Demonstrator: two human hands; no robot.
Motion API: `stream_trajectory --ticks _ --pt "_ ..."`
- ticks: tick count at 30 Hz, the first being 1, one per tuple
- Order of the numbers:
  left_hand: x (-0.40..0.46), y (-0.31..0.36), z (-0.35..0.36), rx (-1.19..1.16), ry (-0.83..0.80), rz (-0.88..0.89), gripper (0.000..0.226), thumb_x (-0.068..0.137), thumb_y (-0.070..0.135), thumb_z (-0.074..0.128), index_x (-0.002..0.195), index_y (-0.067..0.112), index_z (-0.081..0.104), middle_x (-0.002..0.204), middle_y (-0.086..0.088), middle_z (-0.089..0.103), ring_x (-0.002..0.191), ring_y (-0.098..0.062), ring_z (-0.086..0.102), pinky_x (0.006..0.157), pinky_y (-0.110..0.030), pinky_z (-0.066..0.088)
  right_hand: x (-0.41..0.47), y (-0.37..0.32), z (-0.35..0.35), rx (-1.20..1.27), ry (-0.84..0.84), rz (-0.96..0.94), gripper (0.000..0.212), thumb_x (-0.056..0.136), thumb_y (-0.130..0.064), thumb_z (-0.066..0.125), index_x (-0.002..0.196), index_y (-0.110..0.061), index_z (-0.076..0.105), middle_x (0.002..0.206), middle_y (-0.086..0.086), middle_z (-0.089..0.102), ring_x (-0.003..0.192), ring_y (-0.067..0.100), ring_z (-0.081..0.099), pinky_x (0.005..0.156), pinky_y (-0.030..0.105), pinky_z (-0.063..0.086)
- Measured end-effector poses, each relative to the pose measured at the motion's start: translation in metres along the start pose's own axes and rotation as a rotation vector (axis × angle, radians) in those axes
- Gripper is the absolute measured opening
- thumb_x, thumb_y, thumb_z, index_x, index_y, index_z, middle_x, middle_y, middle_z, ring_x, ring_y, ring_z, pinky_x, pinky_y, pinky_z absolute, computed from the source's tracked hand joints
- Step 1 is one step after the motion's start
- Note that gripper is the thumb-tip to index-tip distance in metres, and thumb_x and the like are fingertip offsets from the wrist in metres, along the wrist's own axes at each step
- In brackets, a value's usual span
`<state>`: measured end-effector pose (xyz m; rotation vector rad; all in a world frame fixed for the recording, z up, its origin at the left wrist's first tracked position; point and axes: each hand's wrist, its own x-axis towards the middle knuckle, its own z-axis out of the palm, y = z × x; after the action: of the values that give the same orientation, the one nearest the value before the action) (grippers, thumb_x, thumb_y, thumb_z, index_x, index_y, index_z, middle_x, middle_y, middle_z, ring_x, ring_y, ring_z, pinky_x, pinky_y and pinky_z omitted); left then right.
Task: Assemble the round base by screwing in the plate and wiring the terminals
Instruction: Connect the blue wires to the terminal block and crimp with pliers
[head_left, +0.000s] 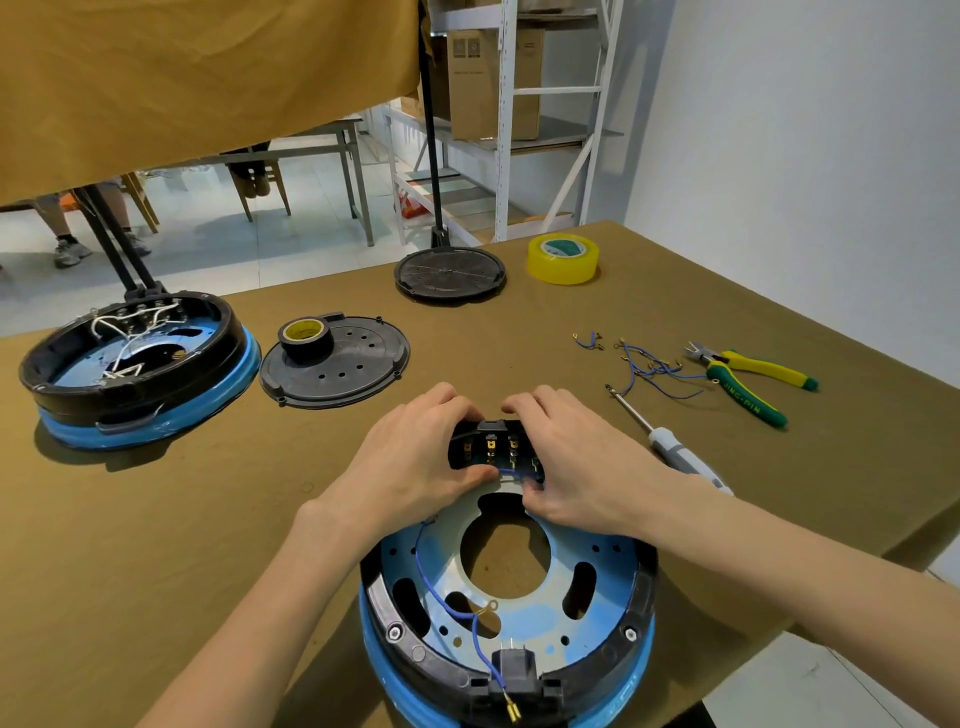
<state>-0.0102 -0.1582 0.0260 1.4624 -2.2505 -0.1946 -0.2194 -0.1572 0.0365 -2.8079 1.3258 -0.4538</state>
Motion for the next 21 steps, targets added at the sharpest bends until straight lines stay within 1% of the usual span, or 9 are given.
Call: stream_trajectory --ticks 5,7,9,11,12,14,16,19,21 --pt "0.0 0.0 -0.001 -0.006 -0.013 -0.01 0.05 0.079 0.057 0.08 0.118 0.031 0.061 0.107 0.018 0.052 0.093 -0.003 0.057 0.08 -0.025 0.053 0.0 0.003 -0.003 0.046 0.015 -0.001 0.055 0.085 -0.024 0.069 0.133 -0.013 0.046 0.121 0.005 0.056 0.109 0.02 0.052 0.089 0.034 0.051" --pt "0.0 0.0 -0.001 -0.009 -0.018 -0.014 0.049 0.08 0.057 0.08 0.118 0.032 0.061 0.107 0.018 0.052 0.094 -0.003 0.057 0.081 -0.025 0.052 -0.002 0.006 -0.004 0.09 0.009 -0.012 0.059 0.085 -0.026 0.072 0.136 -0.015 0.044 0.124 0.003 0.055 0.11 0.019 0.051 0.092 0.033 0.049" --pt "-0.001 0.001 -0.002 -0.014 -0.025 -0.019 0.05 0.08 0.057 0.08 0.119 0.033 0.061 0.109 0.018 0.053 0.096 -0.004 0.057 0.083 -0.027 0.052 -0.005 0.011 -0.009 0.196 -0.046 -0.004 0.067 0.084 -0.028 0.076 0.14 -0.018 0.04 0.126 0.0 0.054 0.113 0.016 0.05 0.095 0.032 0.047" --pt "-0.001 0.0 -0.002 -0.011 -0.025 -0.028 0.051 0.08 0.058 0.079 0.121 0.034 0.061 0.111 0.019 0.053 0.098 -0.004 0.056 0.084 -0.024 0.05 -0.009 0.018 -0.015 0.31 -0.096 0.031 0.073 0.083 -0.031 0.08 0.142 -0.022 0.04 0.128 -0.003 0.056 0.117 0.012 0.051 0.099 0.032 0.047" --pt "-0.001 0.0 -0.002 -0.014 -0.026 -0.033 0.051 0.08 0.058 0.079 0.121 0.034 0.061 0.112 0.019 0.053 0.099 -0.003 0.056 0.083 -0.022 0.048 -0.011 0.02 -0.017 0.332 -0.093 0.037 0.071 0.082 -0.033 0.082 0.141 -0.022 0.042 0.128 -0.005 0.057 0.118 0.01 0.052 0.1 0.032 0.047" --pt "-0.001 0.001 -0.002 -0.026 -0.033 -0.04 0.05 0.08 0.057 0.08 0.12 0.034 0.061 0.111 0.02 0.053 0.098 -0.002 0.055 0.08 -0.019 0.046 -0.014 0.019 -0.015 0.331 -0.055 0.034 0.065 0.083 -0.034 0.083 0.136 -0.021 0.047 0.126 -0.005 0.058 0.115 0.011 0.053 0.098 0.033 0.048" --pt "-0.002 0.002 -0.003 -0.03 -0.041 -0.043 0.05 0.079 0.056 0.08 0.121 0.033 0.062 0.11 0.02 0.053 0.098 -0.002 0.055 0.081 -0.019 0.047 -0.012 0.014 -0.013 0.329 -0.022 0.044 0.061 0.082 -0.03 0.083 0.132 -0.017 0.049 0.121 -0.003 0.059 0.112 0.013 0.054 0.095 0.035 0.05" --pt "-0.003 0.001 -0.007 -0.063 -0.07 -0.062 0.051 0.08 0.05 0.082 0.124 0.032 0.062 0.112 0.02 0.053 0.101 0.0 0.055 0.088 -0.024 0.052 -0.007 0.009 -0.012 0.31 -0.015 0.045 0.056 0.082 -0.022 0.08 0.129 -0.016 0.049 0.117 -0.001 0.058 0.108 0.015 0.053 0.091 0.038 0.05" --pt "-0.005 -0.003 -0.014 -0.145 -0.138 -0.089 0.059 0.082 0.047 0.082 0.133 0.032 0.058 0.119 0.022 0.053 0.108 0.001 0.055 0.095 -0.024 0.05 -0.008 0.009 -0.011 0.27 -0.031 0.045 0.059 0.082 -0.026 0.079 0.131 -0.018 0.047 0.119 -0.002 0.057 0.109 0.016 0.051 0.091 0.037 0.049"
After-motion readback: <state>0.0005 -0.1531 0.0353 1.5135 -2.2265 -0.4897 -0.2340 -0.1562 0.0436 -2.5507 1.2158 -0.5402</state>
